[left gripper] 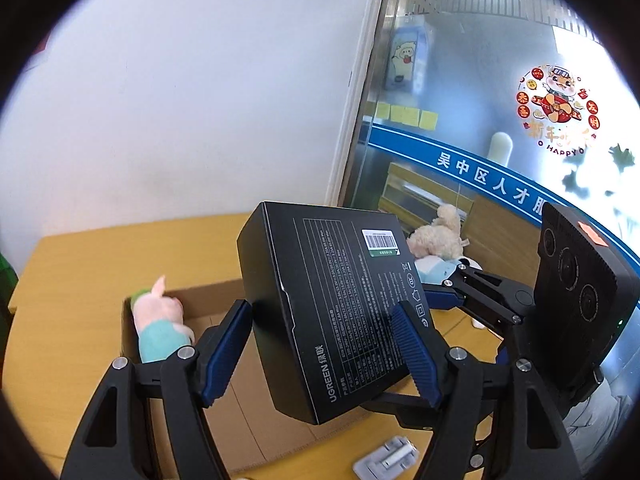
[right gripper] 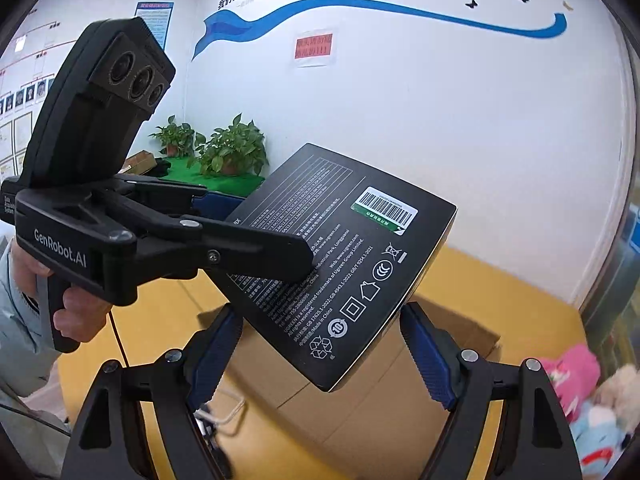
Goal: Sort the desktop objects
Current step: 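Lift the black box with both tools and carry it into the cardboard box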
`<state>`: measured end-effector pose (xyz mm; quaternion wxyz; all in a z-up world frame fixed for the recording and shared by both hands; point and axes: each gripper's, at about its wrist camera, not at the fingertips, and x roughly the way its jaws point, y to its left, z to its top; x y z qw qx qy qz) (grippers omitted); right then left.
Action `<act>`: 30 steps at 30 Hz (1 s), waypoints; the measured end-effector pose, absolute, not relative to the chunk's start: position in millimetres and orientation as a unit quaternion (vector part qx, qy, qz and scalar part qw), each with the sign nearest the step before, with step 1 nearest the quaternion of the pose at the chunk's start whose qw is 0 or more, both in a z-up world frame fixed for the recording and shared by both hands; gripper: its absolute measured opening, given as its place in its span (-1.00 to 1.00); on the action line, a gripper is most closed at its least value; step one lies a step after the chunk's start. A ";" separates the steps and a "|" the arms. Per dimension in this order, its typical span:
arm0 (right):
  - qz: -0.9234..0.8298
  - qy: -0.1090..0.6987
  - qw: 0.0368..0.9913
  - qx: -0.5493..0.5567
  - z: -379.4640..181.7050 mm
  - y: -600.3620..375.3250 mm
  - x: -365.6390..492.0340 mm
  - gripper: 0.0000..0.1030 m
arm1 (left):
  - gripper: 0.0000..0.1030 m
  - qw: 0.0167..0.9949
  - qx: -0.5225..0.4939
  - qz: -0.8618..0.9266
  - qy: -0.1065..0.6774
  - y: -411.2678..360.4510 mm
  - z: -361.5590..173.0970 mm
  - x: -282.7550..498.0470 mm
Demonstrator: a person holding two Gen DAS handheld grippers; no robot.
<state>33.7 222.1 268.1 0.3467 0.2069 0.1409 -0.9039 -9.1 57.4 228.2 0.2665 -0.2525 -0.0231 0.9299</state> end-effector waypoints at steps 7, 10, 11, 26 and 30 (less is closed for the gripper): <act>-0.903 0.141 0.351 0.206 281.8 215.8 -11.9 0.56 | 0.40 0.251 -0.248 0.936 -0.004 63.0 244.4 -52.1; -0.902 0.134 0.352 0.210 281.1 217.2 -42.8 0.56 | 0.40 0.248 -0.253 0.935 -0.007 59.7 242.9 -77.5; -0.902 0.133 0.353 0.211 280.2 216.0 -47.2 0.56 | 0.40 0.247 -0.255 0.935 -0.009 58.7 240.4 -86.1; -0.854 0.094 0.375 0.347 172.2 198.3 -205.4 0.56 | 0.40 0.222 -0.380 0.895 -0.070 47.6 128.4 -231.6; -0.837 0.080 0.380 0.385 130.0 196.2 -242.5 0.56 | 0.40 0.210 -0.427 0.876 -0.080 52.1 86.7 -261.7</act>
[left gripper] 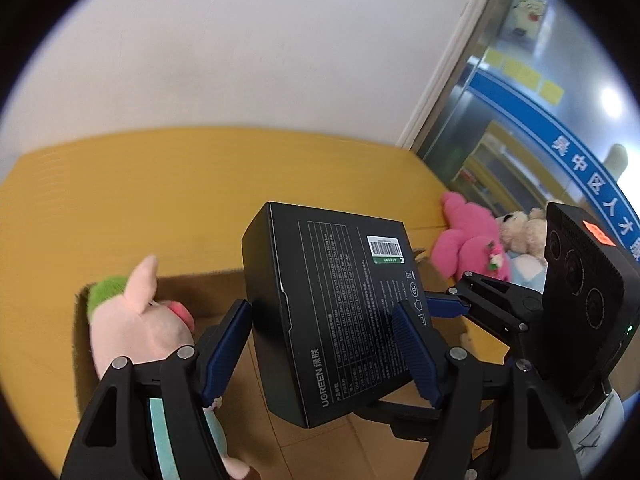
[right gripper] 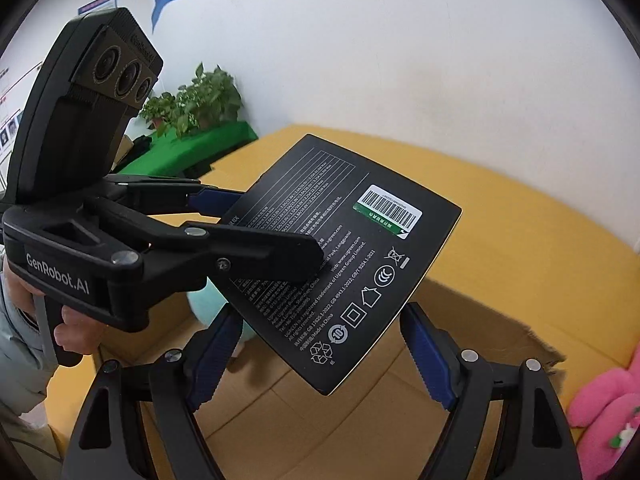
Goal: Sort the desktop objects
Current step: 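Lift the black box with both tools and carry it into the cardboard box, then lower the black box onto the box floor and open both tools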
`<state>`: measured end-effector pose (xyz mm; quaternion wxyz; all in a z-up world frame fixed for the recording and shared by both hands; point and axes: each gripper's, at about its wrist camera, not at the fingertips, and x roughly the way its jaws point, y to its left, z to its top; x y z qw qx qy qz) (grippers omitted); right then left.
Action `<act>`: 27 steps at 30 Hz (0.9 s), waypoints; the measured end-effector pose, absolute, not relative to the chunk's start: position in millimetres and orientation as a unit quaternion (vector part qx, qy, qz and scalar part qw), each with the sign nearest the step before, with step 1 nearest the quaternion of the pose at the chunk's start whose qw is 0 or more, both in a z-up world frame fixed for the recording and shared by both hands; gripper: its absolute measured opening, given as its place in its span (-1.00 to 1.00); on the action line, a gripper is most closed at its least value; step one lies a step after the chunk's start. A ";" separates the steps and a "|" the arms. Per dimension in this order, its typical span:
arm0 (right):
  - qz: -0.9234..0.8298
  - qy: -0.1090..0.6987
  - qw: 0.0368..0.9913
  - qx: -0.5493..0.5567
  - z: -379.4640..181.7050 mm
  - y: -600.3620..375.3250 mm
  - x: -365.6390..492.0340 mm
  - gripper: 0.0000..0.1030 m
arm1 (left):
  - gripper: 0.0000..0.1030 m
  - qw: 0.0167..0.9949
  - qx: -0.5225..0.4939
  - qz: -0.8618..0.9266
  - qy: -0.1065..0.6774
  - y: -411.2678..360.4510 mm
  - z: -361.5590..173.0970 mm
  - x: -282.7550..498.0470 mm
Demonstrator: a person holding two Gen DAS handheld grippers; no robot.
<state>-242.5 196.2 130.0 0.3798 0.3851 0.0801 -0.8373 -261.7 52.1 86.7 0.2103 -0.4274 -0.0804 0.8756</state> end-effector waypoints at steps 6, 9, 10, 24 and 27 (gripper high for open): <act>-0.808 0.045 0.372 0.455 67.7 197.2 -290.0 0.56 | 0.40 0.189 -0.490 0.846 -0.088 63.1 34.3 -289.6; -0.798 0.039 0.363 0.479 41.1 201.2 -305.3 0.56 | 0.40 0.178 -0.519 0.831 -0.090 64.1 13.8 -298.8; -0.795 0.035 0.362 0.486 33.8 201.0 -309.4 0.56 | 0.40 0.172 -0.526 0.828 -0.087 65.0 8.2 -300.4; -0.805 0.024 0.300 0.511 32.2 214.0 -279.3 0.82 | 0.39 0.120 -0.522 0.842 -0.058 45.5 34.1 -283.7; -0.834 0.027 0.269 0.481 59.1 233.2 -241.7 0.88 | 0.39 0.118 -0.460 0.879 -0.044 22.5 76.5 -238.7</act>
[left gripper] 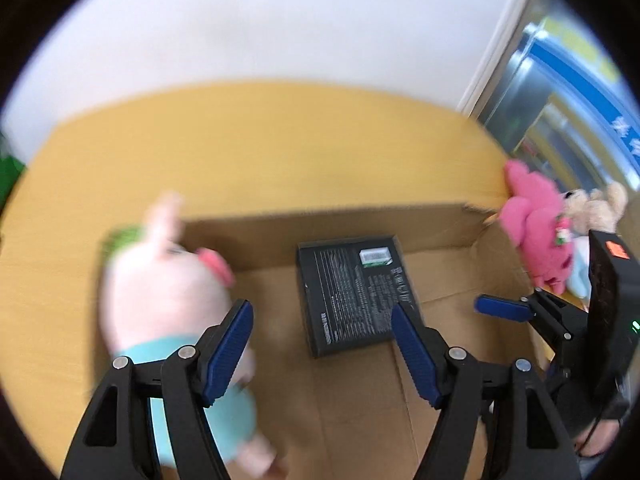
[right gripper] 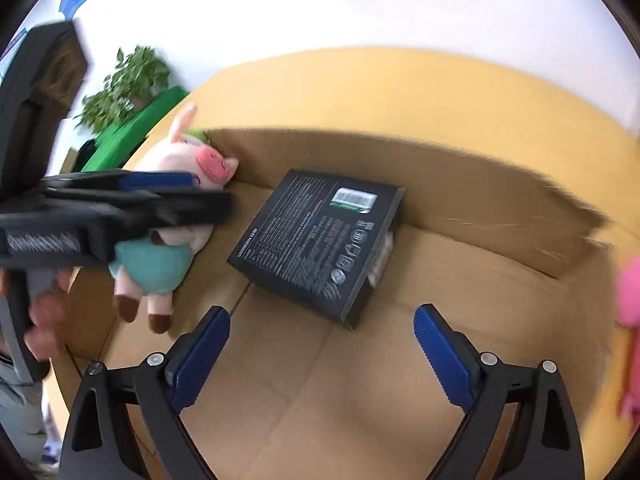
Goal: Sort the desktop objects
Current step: 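Lower the black box onto the box floor and open both tools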
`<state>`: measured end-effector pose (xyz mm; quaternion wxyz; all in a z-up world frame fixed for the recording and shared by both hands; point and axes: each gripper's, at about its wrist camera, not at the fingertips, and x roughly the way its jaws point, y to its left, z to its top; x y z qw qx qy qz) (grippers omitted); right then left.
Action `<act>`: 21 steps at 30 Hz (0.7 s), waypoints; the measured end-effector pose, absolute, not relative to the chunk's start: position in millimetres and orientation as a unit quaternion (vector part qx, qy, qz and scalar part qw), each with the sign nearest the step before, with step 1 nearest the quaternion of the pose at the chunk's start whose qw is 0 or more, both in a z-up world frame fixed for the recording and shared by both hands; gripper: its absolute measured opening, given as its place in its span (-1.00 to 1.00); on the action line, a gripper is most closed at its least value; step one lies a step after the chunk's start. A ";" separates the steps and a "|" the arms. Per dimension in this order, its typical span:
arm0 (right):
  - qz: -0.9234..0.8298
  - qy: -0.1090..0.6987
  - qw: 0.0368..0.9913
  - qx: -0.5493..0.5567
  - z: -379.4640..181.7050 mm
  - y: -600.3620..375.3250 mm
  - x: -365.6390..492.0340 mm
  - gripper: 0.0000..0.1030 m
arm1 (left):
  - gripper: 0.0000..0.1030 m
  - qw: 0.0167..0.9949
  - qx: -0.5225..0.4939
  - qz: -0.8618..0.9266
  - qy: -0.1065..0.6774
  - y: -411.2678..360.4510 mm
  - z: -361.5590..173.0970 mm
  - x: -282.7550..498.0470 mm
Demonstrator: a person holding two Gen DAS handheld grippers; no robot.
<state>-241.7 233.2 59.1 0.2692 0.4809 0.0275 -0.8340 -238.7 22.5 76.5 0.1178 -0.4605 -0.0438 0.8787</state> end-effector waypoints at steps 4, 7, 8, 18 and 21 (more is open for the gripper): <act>-0.871 0.012 0.234 0.433 99.2 251.5 -186.6 0.97 | 0.46 0.104 -0.382 0.918 -0.032 -2.6 126.5 -165.0; -0.888 0.018 0.213 0.407 123.5 252.9 -148.0 0.99 | 0.54 0.089 -0.338 0.937 -0.012 1.4 147.1 -118.0; -0.891 0.024 0.207 0.403 132.2 262.7 -128.5 0.99 | 0.54 0.081 -0.331 0.940 -0.008 6.2 150.1 -111.2; -0.912 0.040 0.204 0.353 164.0 255.8 -23.7 0.99 | 0.54 0.080 -0.290 0.954 0.005 22.6 160.6 -25.6; -0.918 0.034 0.203 0.340 166.7 260.4 -4.1 0.99 | 0.23 0.085 -0.273 0.958 0.005 30.5 158.2 -5.7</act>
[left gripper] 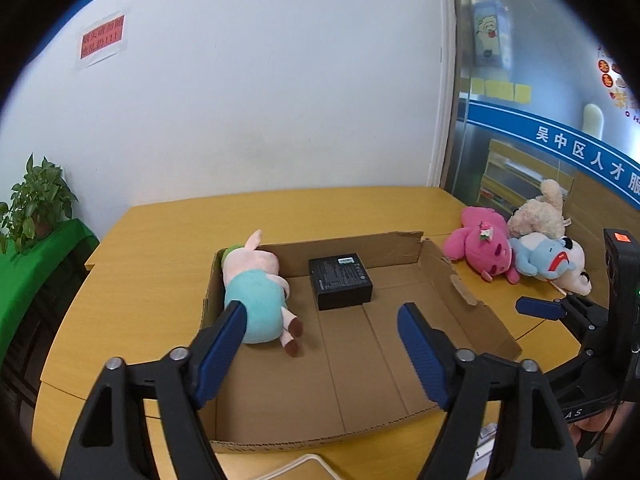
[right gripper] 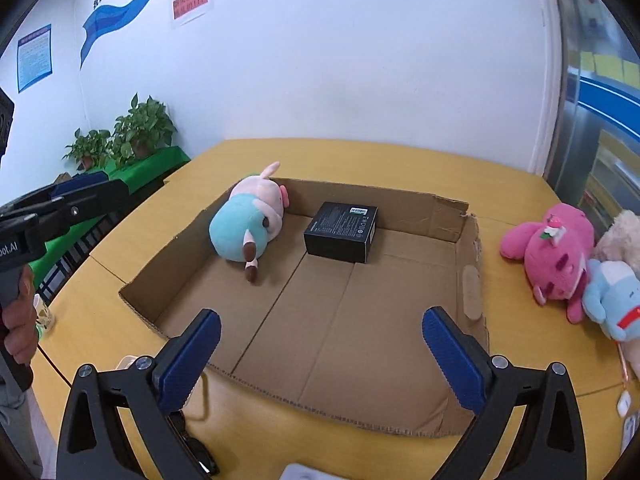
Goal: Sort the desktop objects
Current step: 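Lower the black box onto the box floor and open both tools, then move both tools back out to the white phone stand on the table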
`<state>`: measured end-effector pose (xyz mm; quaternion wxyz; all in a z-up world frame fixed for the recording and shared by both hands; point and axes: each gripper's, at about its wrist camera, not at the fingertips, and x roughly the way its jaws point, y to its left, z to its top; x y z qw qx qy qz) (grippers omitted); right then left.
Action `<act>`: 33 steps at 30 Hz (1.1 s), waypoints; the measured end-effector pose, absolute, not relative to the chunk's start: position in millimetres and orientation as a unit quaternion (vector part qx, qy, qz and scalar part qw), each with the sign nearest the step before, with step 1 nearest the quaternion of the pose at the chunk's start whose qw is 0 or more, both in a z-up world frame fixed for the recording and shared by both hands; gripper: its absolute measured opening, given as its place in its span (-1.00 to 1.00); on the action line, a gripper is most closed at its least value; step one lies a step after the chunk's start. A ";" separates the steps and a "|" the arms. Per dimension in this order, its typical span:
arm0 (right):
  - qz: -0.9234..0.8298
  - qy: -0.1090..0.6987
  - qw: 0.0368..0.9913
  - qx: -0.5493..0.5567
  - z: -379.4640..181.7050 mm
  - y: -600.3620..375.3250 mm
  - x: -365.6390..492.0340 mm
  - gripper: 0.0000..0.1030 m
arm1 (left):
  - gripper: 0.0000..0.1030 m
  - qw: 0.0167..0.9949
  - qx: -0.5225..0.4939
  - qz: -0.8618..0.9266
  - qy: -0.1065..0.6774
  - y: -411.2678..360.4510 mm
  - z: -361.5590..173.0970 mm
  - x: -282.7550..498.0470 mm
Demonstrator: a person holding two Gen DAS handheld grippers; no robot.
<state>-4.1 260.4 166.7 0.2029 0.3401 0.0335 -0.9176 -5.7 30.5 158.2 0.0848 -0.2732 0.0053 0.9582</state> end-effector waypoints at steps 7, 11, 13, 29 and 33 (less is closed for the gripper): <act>-0.918 0.050 0.203 0.335 171.2 262.6 22.6 0.58 | -0.49 0.095 -0.296 0.950 -0.012 39.1 143.9 15.2; -0.918 0.045 0.210 0.333 170.3 262.7 31.7 0.44 | 0.36 0.095 -0.289 0.952 -0.022 37.7 144.2 27.9; -0.917 0.038 0.214 0.333 168.6 263.3 34.8 0.30 | 0.49 0.086 -0.273 0.958 -0.018 36.8 145.9 38.0; -0.869 0.009 0.231 0.437 79.4 311.3 65.6 0.70 | 0.51 0.111 -0.320 0.940 -0.033 47.0 99.8 69.1; -0.856 -0.029 0.197 0.478 36.6 344.7 75.7 0.70 | 0.51 0.141 -0.371 0.917 -0.031 72.4 69.0 61.2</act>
